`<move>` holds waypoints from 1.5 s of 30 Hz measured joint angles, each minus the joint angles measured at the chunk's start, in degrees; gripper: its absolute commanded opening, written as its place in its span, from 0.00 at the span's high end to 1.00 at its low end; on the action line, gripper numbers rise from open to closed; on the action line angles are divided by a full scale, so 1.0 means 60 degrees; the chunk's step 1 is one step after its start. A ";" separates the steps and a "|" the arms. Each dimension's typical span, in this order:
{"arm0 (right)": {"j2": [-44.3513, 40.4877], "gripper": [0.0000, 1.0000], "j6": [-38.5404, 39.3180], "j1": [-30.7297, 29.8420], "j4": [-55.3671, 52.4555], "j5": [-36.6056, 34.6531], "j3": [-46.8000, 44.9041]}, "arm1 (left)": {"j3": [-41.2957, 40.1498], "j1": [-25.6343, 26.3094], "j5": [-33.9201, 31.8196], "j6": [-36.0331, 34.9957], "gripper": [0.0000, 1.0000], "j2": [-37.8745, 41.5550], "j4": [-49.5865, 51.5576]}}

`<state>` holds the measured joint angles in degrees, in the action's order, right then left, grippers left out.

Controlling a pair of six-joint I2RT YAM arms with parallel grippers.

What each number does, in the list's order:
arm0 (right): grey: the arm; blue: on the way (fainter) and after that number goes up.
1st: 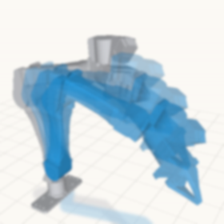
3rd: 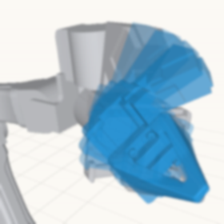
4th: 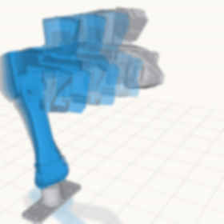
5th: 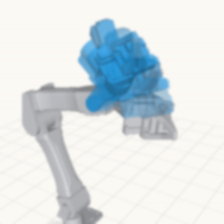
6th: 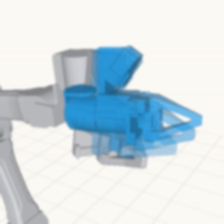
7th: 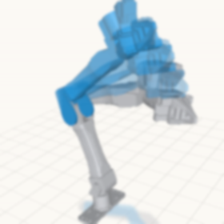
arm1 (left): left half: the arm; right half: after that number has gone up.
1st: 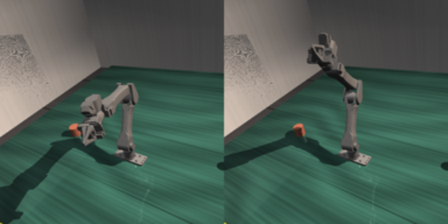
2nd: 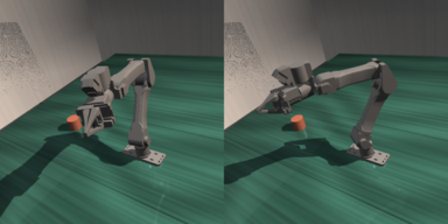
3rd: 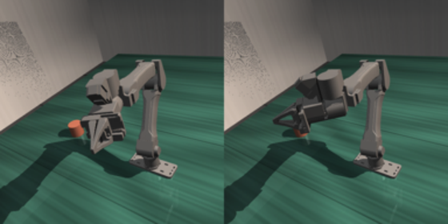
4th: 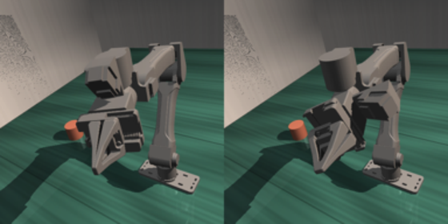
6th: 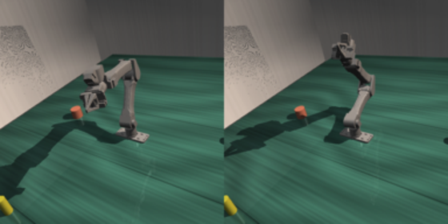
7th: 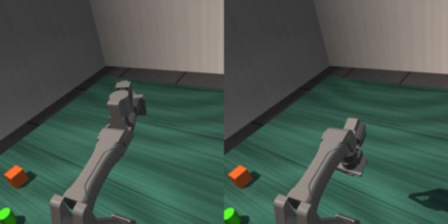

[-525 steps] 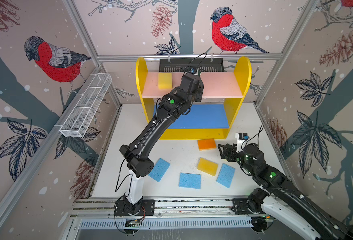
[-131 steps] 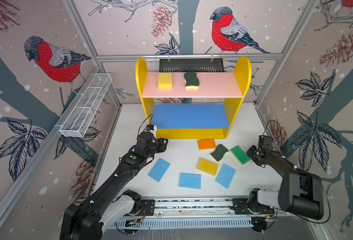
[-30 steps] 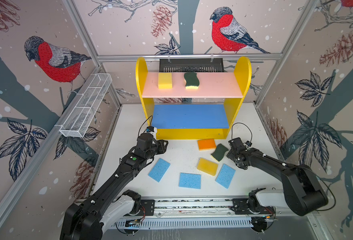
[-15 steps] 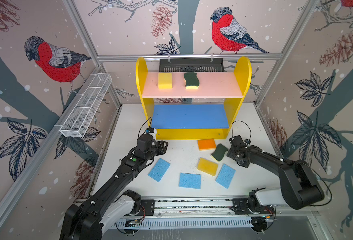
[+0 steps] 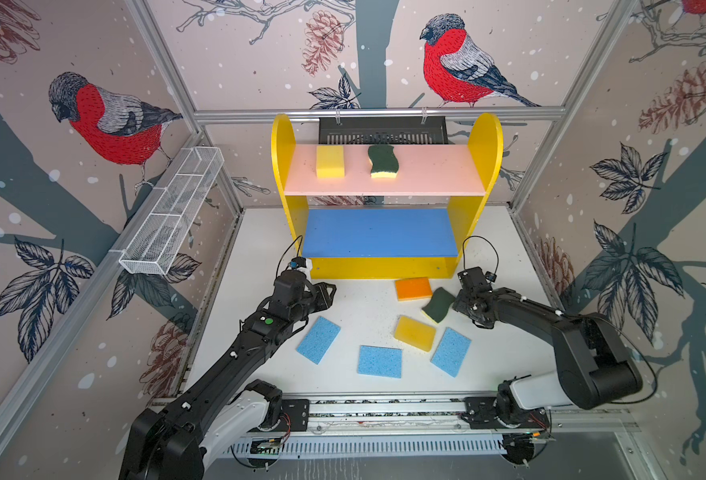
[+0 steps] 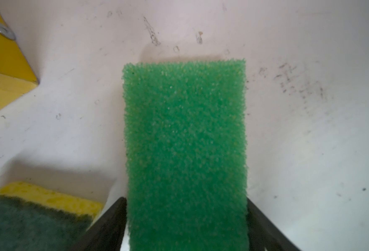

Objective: Arrange cleaning sponges on a shelf
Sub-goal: Rotate the cleaning sponge at the middle-right of the table, then pick up the cleaning sponge at the middle-right of the table.

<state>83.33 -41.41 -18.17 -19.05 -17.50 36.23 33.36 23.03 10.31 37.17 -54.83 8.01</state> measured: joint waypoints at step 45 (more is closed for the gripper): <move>-0.4346 0.53 -0.0492 -0.3945 -0.4794 -0.1402 0.3971 | 0.1687 0.0000 -0.0066 -0.0699 0.60 0.0488 0.0896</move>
<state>57.25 -44.36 -41.85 -47.81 -25.91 60.05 43.48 23.03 9.91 32.97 -51.90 13.39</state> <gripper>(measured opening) 0.478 0.401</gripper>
